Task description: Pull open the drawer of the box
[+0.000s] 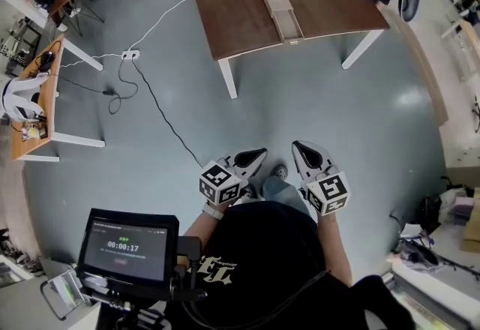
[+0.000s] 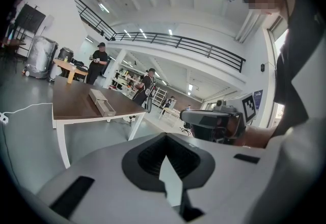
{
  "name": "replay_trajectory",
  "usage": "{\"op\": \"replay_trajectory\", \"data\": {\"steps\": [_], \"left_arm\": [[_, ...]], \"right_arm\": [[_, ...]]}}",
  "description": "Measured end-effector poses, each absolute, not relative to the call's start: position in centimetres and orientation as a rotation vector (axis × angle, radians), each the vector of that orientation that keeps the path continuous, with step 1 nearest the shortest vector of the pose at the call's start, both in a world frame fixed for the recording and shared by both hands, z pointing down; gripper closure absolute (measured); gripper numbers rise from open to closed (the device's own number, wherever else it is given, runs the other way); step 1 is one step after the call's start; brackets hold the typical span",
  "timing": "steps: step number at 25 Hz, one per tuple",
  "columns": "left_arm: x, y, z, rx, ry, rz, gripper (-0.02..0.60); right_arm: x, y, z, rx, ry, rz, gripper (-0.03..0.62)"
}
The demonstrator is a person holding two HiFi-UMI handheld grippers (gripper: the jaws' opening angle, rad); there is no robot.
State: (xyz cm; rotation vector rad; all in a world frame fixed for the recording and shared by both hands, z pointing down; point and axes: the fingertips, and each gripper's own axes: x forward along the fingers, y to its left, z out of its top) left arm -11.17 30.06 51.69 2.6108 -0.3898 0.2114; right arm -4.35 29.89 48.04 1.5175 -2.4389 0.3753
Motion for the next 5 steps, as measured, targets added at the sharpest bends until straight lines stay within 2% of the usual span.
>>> {"op": "replay_trajectory", "data": {"steps": [5], "left_arm": [[-11.42,29.97,51.83,2.610,-0.394,0.215,0.581]], "right_arm": [[-4.76,29.89,48.26,1.509,-2.443,0.385,0.606]]}}
